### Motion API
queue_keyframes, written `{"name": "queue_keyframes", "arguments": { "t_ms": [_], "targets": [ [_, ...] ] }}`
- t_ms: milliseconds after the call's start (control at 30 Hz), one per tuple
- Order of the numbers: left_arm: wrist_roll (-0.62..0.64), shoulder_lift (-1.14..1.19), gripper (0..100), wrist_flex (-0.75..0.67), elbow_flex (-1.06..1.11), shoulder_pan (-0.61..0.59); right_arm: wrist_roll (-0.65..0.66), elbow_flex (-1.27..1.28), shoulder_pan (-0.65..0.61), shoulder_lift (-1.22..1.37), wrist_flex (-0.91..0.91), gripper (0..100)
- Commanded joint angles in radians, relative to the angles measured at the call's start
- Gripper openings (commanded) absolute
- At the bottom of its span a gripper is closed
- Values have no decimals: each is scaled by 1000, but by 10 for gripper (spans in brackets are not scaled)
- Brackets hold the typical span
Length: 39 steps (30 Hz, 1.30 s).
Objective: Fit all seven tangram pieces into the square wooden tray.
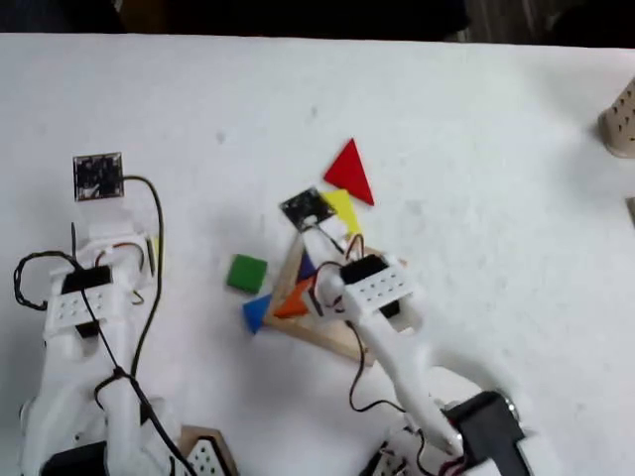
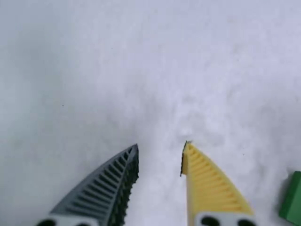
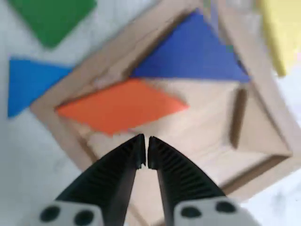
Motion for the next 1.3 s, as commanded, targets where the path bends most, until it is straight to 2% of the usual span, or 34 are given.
{"name": "queue_keyframes", "arguments": {
  "t_ms": [0, 567, 733, 1000, 1267],
  "targets": [
    [-8, 2, 181, -21, -17, 28, 11, -17, 28, 33, -68, 17],
    [-9, 2, 181, -21, -15, 25, 3, -150, 2, 139, -67, 17],
    [-9, 2, 181, -21, -15, 24, 3, -170, -8, 117, 24, 17],
    [-11, 2, 181, -21, -15, 24, 2, -193, 120, -101, 268, 17],
    [-11, 2, 181, -21, -15, 24, 51, -74, 283, -150, 280, 19]
  ]
}}
